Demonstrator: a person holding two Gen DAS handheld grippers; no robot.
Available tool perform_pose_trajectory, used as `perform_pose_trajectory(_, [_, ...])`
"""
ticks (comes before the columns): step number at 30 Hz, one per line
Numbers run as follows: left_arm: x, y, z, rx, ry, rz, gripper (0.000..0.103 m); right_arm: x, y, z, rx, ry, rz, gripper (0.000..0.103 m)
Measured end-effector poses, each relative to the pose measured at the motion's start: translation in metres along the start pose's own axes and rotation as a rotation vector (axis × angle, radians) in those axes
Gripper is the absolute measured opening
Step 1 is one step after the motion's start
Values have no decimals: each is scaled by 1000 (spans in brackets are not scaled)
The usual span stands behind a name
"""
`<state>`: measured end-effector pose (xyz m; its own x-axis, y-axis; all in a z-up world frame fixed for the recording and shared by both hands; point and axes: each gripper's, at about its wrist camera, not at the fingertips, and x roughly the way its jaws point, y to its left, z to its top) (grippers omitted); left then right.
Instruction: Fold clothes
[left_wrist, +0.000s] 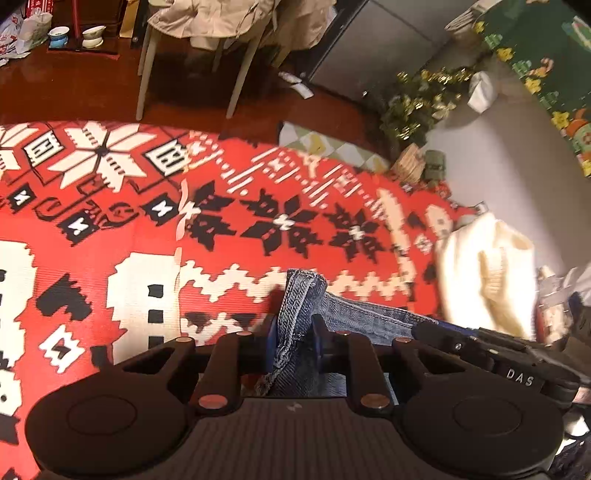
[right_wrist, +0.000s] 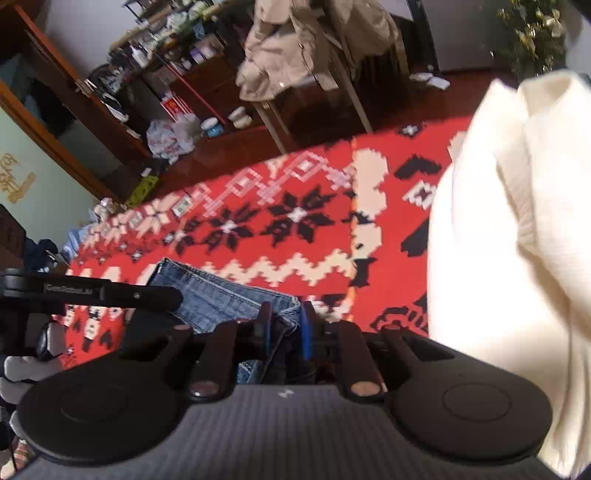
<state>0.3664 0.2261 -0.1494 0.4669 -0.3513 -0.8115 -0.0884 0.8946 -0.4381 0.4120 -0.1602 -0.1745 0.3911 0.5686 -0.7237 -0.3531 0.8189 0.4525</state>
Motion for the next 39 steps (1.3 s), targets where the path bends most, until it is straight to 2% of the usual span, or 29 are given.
perform_pose_trajectory(5, [-55,-15,-9,39,-40,-55,17,-46,29,-6,-51,-66,25,15])
perform_pose_trajectory(8, [-94,-24,-28,69,-66,-77,17,-83,50,-18,-92,-107,41,15])
perform_pose_trajectory(13, [-152,-33,-89,104,-107,-89,16,-148,86,-64,-170,-160,70,14])
perform_pose_trajectory(16, [-176,-30,-134,109,-114,-101,17,-181,105,-104,-220,-170,92,14])
perform_pose_trajectory(18, [-184,-24,-164,107,-107,-102,18,-188,112,-135,-257,-153,87,14])
perform_pose_trajectory(21, [-182,-13,-208,114,-78,-64,21,-199,123,-183,-313,-125,78,15])
perform_pose_trajectory(24, [-166,8,-241,69,-22,-13,22,-198,130,-228,-377,-91,47,17])
perform_pose_trajectory(26, [-156,23,-256,31,14,26,22,-190,128,-248,-369,-58,27,19])
perform_pose_trajectory(28, [-153,36,-267,-3,29,47,22,-184,123,-263,-332,-30,19,20])
perform_pose_trajectory(30, [-155,47,-274,-38,25,47,29,-182,116,-273,-287,-22,18,20])
perform_pose_trajectory(32, [-159,58,-273,-96,9,10,35,-185,109,-277,-246,-31,34,21])
perform_pose_trajectory(36, [-166,65,-260,-173,-27,-50,36,-196,101,-271,-168,-66,70,28])
perform_pose_trajectory(39, [-170,53,-247,-162,-62,-88,36,-206,96,-262,-121,-96,97,32])
